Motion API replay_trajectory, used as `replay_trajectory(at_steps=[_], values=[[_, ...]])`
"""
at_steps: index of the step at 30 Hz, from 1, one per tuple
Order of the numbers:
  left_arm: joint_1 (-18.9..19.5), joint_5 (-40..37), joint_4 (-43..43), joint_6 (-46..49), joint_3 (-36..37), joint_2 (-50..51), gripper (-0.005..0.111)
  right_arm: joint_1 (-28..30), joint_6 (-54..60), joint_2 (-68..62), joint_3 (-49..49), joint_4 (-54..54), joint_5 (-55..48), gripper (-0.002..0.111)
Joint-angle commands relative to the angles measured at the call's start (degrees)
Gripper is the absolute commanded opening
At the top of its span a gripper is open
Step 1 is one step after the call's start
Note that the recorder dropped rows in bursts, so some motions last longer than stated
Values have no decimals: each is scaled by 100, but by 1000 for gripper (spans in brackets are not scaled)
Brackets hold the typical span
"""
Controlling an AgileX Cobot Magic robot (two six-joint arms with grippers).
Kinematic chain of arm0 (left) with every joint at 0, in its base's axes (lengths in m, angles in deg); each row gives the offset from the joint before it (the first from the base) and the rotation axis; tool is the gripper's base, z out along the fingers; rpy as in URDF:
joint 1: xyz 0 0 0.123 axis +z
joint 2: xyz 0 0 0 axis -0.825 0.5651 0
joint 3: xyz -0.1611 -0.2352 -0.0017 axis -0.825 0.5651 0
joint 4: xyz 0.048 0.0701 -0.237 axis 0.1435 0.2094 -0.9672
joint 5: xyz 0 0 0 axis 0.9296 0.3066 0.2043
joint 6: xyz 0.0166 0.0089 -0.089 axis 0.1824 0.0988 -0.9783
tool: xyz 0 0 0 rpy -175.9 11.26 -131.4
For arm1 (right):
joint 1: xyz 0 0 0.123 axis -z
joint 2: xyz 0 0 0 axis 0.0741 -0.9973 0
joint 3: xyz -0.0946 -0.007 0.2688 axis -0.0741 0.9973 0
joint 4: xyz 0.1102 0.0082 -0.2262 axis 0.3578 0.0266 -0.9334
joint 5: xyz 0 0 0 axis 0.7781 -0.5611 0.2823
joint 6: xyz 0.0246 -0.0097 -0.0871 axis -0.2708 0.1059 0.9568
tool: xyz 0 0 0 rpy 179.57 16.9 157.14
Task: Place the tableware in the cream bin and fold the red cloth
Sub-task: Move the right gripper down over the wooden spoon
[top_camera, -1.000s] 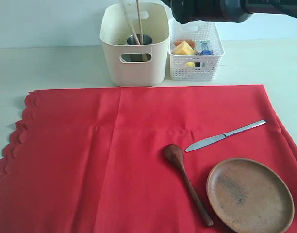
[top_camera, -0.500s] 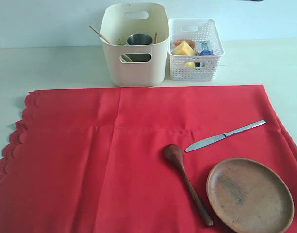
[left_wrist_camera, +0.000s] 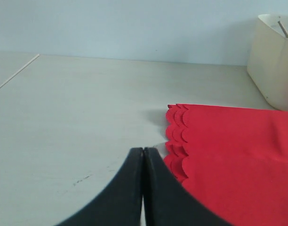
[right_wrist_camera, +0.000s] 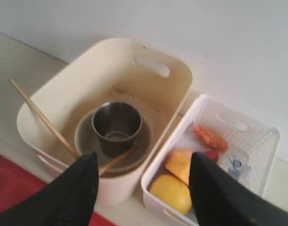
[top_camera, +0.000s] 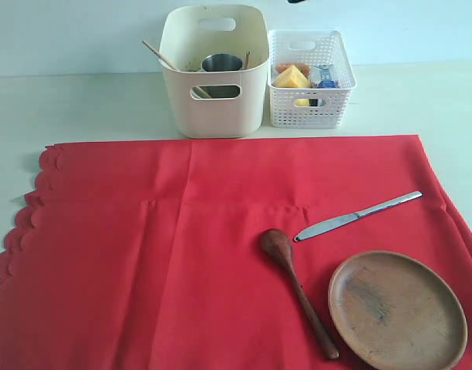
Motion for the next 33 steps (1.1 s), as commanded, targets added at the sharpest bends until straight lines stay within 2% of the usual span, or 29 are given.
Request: replay_trajectory(at_steps=[1, 9, 14, 19, 29, 33], values=[[-28, 21, -11, -15, 21, -37, 1, 109, -36, 632, 798, -42, -31, 56], [-28, 21, -11, -15, 21, -37, 1, 50, 235, 1232, 2096, 105, -900, 56], [-28, 21, -11, -15, 21, -37, 1, -418, 761, 1234, 2761, 326, -1131, 56], [-28, 21, -11, -15, 21, -37, 1, -982, 802, 1120, 3455, 438, -865, 56], [-28, 21, -11, -15, 21, -37, 1, -1778, 802, 639, 3732, 478, -720, 56], [-28, 21, -11, -15, 21, -37, 1, -1875, 802, 385, 3760, 441, -538, 56]])
